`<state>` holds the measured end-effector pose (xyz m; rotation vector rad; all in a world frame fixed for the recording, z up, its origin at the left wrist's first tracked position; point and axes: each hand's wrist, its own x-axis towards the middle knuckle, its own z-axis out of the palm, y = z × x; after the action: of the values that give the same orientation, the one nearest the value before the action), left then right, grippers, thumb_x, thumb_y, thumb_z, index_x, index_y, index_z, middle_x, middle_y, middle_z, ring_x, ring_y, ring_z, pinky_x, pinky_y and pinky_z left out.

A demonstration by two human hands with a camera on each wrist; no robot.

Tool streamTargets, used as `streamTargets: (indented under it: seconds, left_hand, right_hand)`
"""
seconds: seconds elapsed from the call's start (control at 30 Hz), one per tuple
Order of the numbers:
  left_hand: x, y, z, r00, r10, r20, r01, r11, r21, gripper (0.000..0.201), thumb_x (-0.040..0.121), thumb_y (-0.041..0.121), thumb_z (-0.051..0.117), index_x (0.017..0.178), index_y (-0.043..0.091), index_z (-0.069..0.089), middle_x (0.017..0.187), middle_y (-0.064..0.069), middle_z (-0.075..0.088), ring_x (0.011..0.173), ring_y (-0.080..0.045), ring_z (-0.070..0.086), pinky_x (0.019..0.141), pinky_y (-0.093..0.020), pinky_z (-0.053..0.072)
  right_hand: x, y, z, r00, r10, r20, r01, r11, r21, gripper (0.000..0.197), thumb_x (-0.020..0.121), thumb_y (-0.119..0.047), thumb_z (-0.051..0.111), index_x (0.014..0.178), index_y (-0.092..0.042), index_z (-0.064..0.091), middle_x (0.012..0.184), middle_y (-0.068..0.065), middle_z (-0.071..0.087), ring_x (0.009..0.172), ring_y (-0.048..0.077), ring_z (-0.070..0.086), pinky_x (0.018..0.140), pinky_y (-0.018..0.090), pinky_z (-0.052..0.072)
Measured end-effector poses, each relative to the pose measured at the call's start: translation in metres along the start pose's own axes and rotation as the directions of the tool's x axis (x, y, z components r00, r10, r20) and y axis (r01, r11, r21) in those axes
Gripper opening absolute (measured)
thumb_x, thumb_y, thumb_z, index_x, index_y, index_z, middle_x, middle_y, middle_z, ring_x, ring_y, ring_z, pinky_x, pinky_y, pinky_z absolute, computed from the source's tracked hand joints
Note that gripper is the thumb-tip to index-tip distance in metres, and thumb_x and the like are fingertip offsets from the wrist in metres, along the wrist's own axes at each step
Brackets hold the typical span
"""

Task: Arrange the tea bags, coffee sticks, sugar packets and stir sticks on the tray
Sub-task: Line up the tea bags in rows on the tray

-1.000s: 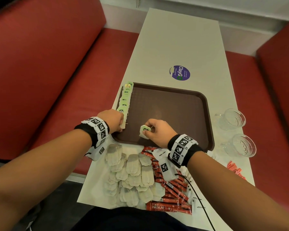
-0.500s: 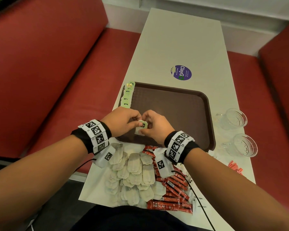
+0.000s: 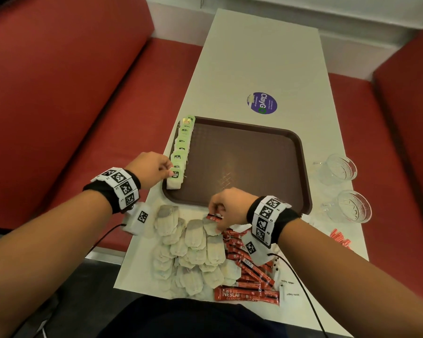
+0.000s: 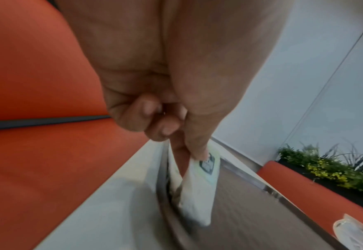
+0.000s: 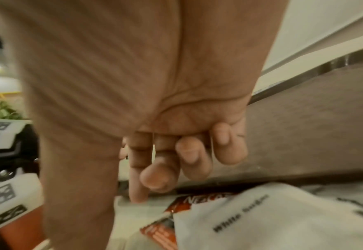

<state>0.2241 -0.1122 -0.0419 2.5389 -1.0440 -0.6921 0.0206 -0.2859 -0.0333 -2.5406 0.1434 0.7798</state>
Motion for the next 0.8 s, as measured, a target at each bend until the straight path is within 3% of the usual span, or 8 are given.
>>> streamTargets:
  seconds: [0.13,0.23,0.3,0.4,0.53,0.67,0.8]
  left_hand:
    - [0.007,-0.006,0.013,0.999,-0.042,-0.016,0.042,0.999,-0.019,0.006,0.089,0.030,0.072,0.090,0.025,0.069,0.086,0.006,0.070,0.086,-0.014,0.064,0.074,-0.023,0.041]
    - [0.012,-0.006,0.016,0.995,-0.066,-0.078,0.064,0.998,-0.027,0.010,0.088,0.032,0.073,0.093,0.025,0.068,0.083,0.009,0.068,0.083,-0.013,0.063,0.071,-0.025,0.041]
    - [0.013,-0.005,0.015,0.991,-0.081,-0.106,0.081,0.997,-0.003,0.018,0.087,0.036,0.073,0.099,0.027,0.063,0.084,0.011,0.065,0.082,-0.013,0.061,0.070,-0.029,0.045]
    - [0.011,-0.001,0.015,0.993,-0.050,-0.106,0.053,0.998,0.025,0.036,0.079,0.042,0.078,0.102,0.030,0.053,0.085,0.010,0.061,0.078,-0.013,0.058,0.068,-0.032,0.047]
    - [0.007,0.008,0.020,0.998,0.036,0.059,-0.047,0.979,0.198,0.042,0.071,0.043,0.085,0.101,0.031,0.057,0.097,0.011,0.055,0.087,-0.013,0.055,0.073,-0.031,0.046]
    - [0.008,0.010,0.019,0.997,0.034,0.066,-0.050,0.964,0.259,0.035,0.078,0.040,0.079,0.105,0.030,0.059,0.106,0.006,0.055,0.097,-0.018,0.056,0.084,-0.035,0.049]
    - [0.003,0.013,0.015,0.997,0.061,0.057,-0.073,0.970,0.234,0.031,0.081,0.042,0.076,0.105,0.029,0.060,0.102,0.007,0.056,0.094,-0.017,0.057,0.083,-0.035,0.049]
  right_hand:
    - [-0.001,-0.003,0.008,0.997,-0.018,0.074,0.026,0.995,-0.099,0.043,0.073,-0.033,0.085,0.110,-0.023,0.068,0.081,-0.011,0.057,0.075,0.014,0.053,0.065,0.027,0.043]
    - [0.000,-0.004,0.014,0.994,-0.021,0.106,0.035,0.991,-0.132,0.044,0.073,-0.032,0.084,0.114,-0.026,0.069,0.104,-0.006,0.068,0.088,0.017,0.060,0.077,0.031,0.053]
    - [0.001,-0.004,0.017,0.995,-0.021,0.102,0.036,0.988,-0.151,0.041,0.074,-0.032,0.083,0.113,-0.029,0.071,0.114,-0.008,0.069,0.094,0.018,0.063,0.084,0.034,0.055]
    - [0.002,-0.004,0.017,0.996,-0.035,0.084,0.049,0.984,-0.169,0.030,0.080,-0.030,0.079,0.110,-0.029,0.074,0.115,-0.008,0.070,0.096,0.017,0.064,0.085,0.033,0.054]
    - [0.003,-0.004,0.016,0.996,-0.045,0.073,0.056,0.986,-0.159,0.022,0.085,-0.023,0.071,0.106,-0.023,0.076,0.110,-0.004,0.072,0.095,0.019,0.066,0.084,0.033,0.055]
    - [0.003,-0.004,0.015,0.998,-0.055,0.007,0.055,0.992,-0.114,0.014,0.084,-0.023,0.067,0.092,-0.015,0.075,0.085,-0.006,0.069,0.077,0.019,0.063,0.072,0.032,0.054]
    - [0.002,-0.005,0.009,0.995,-0.075,-0.071,0.073,0.997,-0.026,0.006,0.081,-0.024,0.069,0.078,-0.021,0.065,0.071,-0.009,0.057,0.067,0.015,0.053,0.066,0.032,0.050]
